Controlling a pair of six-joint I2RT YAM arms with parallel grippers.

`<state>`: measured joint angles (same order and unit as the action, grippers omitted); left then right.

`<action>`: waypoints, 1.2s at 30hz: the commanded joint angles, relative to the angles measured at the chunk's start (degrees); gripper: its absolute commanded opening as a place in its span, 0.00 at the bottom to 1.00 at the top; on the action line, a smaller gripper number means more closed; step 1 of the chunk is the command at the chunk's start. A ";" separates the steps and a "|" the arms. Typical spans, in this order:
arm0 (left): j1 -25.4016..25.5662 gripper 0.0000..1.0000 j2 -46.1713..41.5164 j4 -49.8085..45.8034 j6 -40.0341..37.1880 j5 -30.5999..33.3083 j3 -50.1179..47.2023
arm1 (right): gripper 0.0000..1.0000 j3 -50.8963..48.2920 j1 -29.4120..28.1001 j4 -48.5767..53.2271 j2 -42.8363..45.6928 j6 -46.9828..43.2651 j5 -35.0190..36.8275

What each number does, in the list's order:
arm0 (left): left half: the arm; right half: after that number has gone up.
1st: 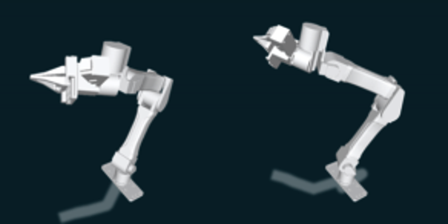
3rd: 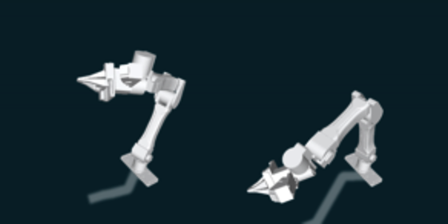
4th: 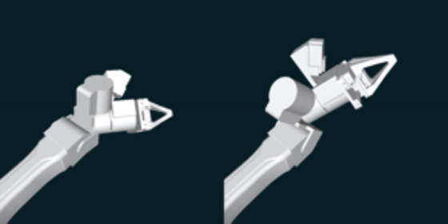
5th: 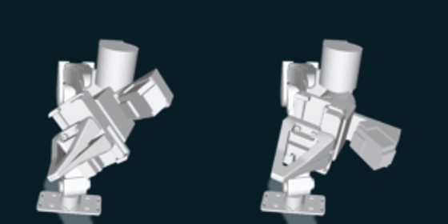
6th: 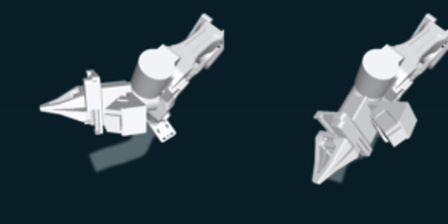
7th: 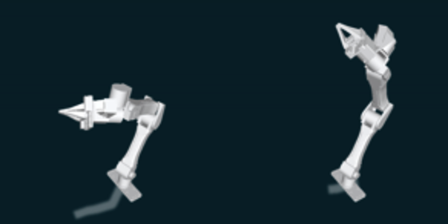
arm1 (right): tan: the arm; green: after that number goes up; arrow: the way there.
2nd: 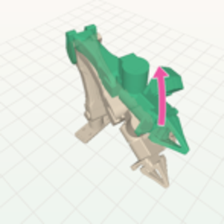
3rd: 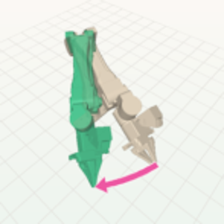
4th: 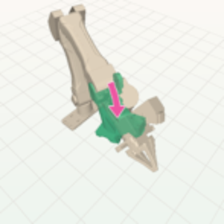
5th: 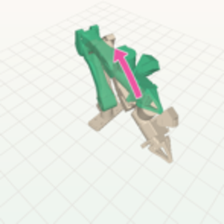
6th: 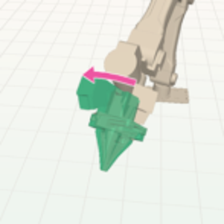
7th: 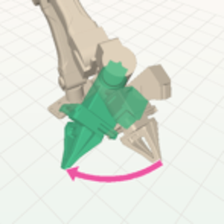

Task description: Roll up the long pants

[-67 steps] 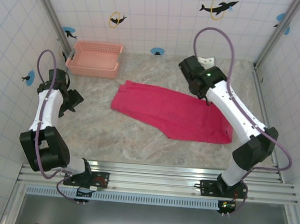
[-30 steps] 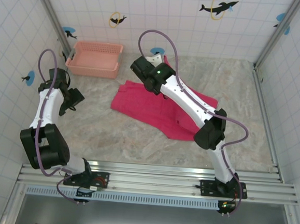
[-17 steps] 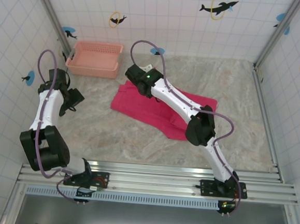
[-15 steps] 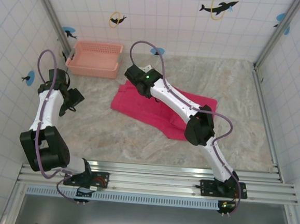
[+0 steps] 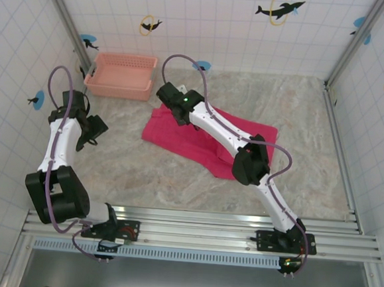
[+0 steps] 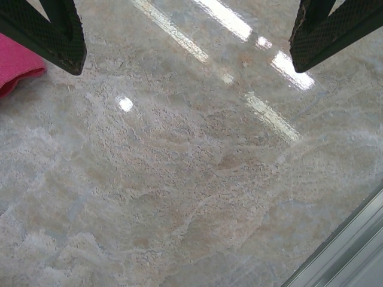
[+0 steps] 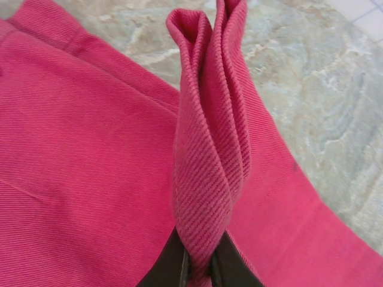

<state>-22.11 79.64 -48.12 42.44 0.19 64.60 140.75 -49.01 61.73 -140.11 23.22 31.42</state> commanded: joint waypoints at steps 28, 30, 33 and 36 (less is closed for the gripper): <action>21.01 0.92 13.43 7.84 5.84 -11.10 10.04 | 0.73 -26.12 14.46 -16.84 19.12 5.88 -22.58; 23.10 0.91 18.51 7.99 5.37 -12.76 14.09 | 0.74 -33.47 17.96 -18.30 23.72 7.40 -22.50; 25.84 0.89 25.78 8.05 4.78 -14.50 20.84 | 0.74 -44.08 23.28 -20.85 30.67 8.93 -23.76; 27.73 0.88 31.73 8.39 4.64 -16.54 25.31 | 0.74 -51.54 27.45 -21.19 35.23 8.22 -24.93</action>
<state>4.40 107.46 -39.83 46.76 -13.21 86.72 94.04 -22.13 41.85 -107.98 30.65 7.29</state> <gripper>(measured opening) 0.884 0.743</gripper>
